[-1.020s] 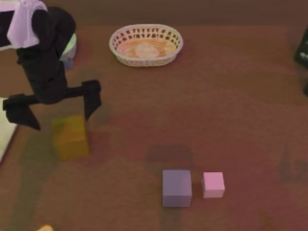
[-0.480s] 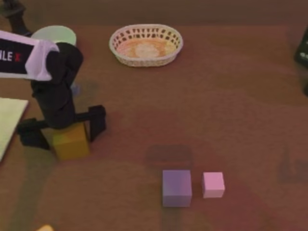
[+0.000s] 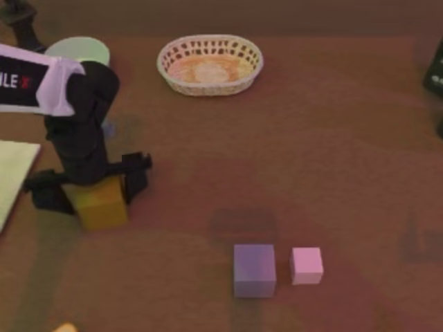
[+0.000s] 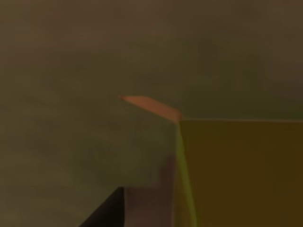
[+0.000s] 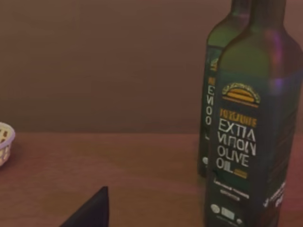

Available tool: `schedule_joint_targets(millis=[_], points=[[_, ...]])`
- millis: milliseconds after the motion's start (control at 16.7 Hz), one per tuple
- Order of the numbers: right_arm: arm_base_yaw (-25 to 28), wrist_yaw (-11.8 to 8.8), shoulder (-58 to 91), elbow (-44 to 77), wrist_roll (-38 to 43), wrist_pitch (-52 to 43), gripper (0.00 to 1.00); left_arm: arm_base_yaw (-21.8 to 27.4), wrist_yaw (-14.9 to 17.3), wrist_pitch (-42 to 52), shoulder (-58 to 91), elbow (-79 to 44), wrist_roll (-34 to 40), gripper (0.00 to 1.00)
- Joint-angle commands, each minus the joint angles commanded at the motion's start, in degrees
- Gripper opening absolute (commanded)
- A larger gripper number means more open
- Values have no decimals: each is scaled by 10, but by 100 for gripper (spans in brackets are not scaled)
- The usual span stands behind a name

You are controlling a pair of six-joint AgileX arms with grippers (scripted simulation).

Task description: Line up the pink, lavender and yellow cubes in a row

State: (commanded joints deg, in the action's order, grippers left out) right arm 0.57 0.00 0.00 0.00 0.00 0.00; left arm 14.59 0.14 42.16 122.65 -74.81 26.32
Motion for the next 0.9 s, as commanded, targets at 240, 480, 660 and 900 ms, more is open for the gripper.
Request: schedule_joint_targets(millis=[240, 480, 660, 900], points=[[0, 0, 0, 0, 0, 0, 100, 0, 0, 0, 0, 0, 0, 32], [0, 0, 0, 0, 0, 0, 100, 0, 0, 0, 0, 0, 0, 2], [0, 0, 0, 0, 0, 0, 100, 0, 0, 0, 0, 0, 0, 0], [0, 0, 0, 0, 0, 0, 100, 0, 0, 0, 0, 0, 0, 0]])
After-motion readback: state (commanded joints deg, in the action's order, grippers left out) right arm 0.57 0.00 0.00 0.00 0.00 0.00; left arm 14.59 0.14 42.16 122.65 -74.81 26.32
